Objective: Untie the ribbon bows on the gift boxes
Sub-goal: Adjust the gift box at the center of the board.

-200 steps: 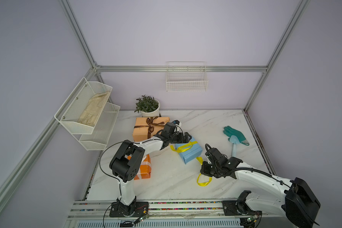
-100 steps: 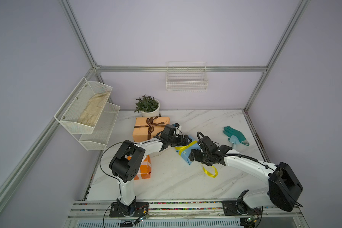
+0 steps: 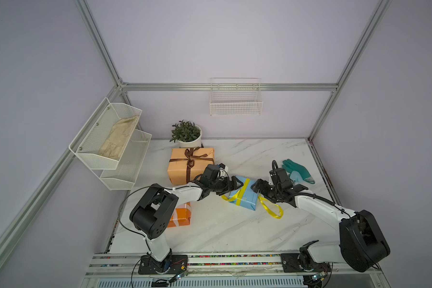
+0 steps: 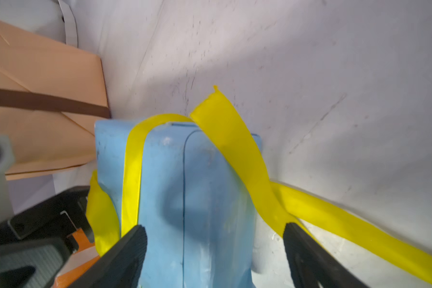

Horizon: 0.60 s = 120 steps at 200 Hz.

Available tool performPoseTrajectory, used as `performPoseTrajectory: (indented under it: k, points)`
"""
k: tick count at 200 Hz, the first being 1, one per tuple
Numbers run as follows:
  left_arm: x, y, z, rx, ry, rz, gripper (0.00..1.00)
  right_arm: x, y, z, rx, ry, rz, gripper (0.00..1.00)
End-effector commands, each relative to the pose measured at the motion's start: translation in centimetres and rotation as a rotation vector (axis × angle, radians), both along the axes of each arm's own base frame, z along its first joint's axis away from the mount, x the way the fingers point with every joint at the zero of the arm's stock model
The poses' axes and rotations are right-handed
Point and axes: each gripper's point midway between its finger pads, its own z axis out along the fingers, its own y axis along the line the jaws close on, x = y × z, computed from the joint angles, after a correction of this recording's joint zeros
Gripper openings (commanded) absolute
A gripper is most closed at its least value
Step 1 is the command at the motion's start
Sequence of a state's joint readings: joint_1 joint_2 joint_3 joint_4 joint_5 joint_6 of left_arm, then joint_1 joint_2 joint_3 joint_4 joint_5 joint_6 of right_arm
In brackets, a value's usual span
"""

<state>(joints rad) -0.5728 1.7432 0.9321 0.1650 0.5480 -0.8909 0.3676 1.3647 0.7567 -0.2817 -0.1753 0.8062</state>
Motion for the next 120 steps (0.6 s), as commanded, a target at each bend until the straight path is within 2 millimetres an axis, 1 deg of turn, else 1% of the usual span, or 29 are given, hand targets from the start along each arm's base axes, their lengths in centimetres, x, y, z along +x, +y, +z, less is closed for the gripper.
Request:
performPoseTrajectory:
  k: [1, 33, 48, 57, 62, 79, 87, 98, 110, 120]
  points:
    - [-1.6, 0.5, 1.2, -0.040, 0.006, 0.004, 0.96, 1.9, -1.3, 1.5, 0.012, -0.056, -0.046, 0.89]
    - [-2.9, 2.6, -0.1, 0.065, 0.024, 0.023, 0.96, 2.8, -2.9, 2.0, -0.024, -0.069, -0.077, 0.88]
    - [-3.4, 4.2, -0.7, 0.148, 0.017, 0.031, 0.97, 3.0, -3.2, 2.6, -0.056, -0.074, -0.069, 0.83]
    - [-3.4, 5.6, -1.0, 0.210, 0.008, 0.053, 0.97, 3.1, -3.3, 3.0, -0.081, -0.085, -0.050, 0.82]
    - [-3.3, 6.5, -1.0, 0.243, -0.003, 0.070, 0.97, 3.2, -3.2, 3.3, -0.079, -0.091, -0.039, 0.80]
    - [-2.4, 9.9, -1.0, 0.339, -0.034, 0.151, 0.97, 2.9, -2.0, 3.9, -0.033, -0.084, 0.008, 0.73]
    - [-1.9, 11.0, -0.5, 0.362, -0.052, 0.180, 0.97, 2.6, -1.3, 4.0, -0.004, -0.076, 0.031, 0.70]
    - [-1.3, 11.0, 0.8, 0.357, -0.098, 0.180, 0.97, 2.1, -0.3, 4.0, 0.025, -0.065, 0.057, 0.68]
    - [-0.7, 9.9, 2.6, 0.332, -0.159, 0.141, 0.96, 1.7, 0.5, 3.8, 0.036, -0.060, 0.070, 0.66]
    - [-0.2, 8.9, 3.9, 0.326, -0.206, 0.114, 0.96, 1.5, 0.7, 3.4, 0.034, -0.055, 0.067, 0.66]
